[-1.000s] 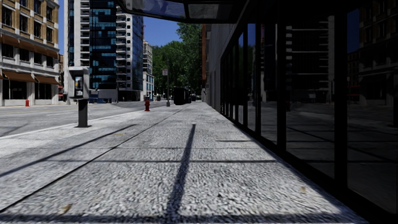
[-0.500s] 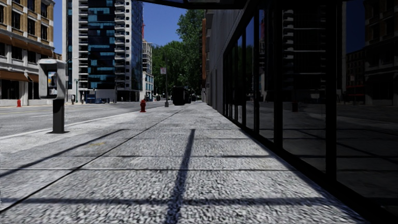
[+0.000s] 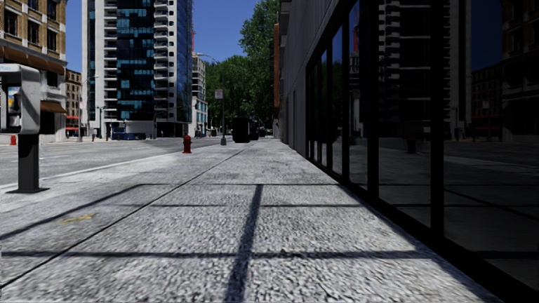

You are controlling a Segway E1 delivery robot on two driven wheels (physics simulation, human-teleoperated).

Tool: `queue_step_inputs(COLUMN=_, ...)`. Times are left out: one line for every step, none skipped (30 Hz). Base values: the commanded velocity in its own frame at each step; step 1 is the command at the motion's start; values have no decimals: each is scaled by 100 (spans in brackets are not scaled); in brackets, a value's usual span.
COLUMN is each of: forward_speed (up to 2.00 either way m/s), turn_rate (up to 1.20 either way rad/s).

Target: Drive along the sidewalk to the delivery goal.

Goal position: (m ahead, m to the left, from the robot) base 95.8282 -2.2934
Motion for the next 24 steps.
queue_step_inputs(forward_speed=200, turn_rate=0)
queue_step_inputs(forward_speed=200, turn_rate=0)
queue_step_inputs(forward_speed=200, turn_rate=0)
queue_step_inputs(forward_speed=200, turn_rate=0)
queue_step_inputs(forward_speed=200, turn_rate=0)
queue_step_inputs(forward_speed=200, turn_rate=0)
queue_step_inputs(forward_speed=200, turn_rate=0)
queue_step_inputs(forward_speed=200, turn_rate=0)
queue_step_inputs(forward_speed=200, turn_rate=0)
queue_step_inputs(forward_speed=200, turn_rate=0)
queue_step_inputs(forward_speed=200, turn_rate=0)
queue_step_inputs(forward_speed=200, turn_rate=0)
queue_step_inputs(forward_speed=200, turn_rate=0)
queue_step_inputs(forward_speed=200, turn_rate=0)
queue_step_inputs(forward_speed=200, turn_rate=0)
queue_step_inputs(forward_speed=200, turn_rate=0)
queue_step_inputs(forward_speed=200, turn_rate=0)
queue_step_inputs(forward_speed=200, turn_rate=0)
queue_step_inputs(forward_speed=200, turn_rate=0)
queue_step_inputs(forward_speed=200, turn_rate=0)
queue_step_inputs(forward_speed=200, turn_rate=0)
queue_step_inputs(forward_speed=200, turn_rate=0)
queue_step_inputs(forward_speed=200, turn_rate=0)
queue_step_inputs(forward_speed=200, turn_rate=0)
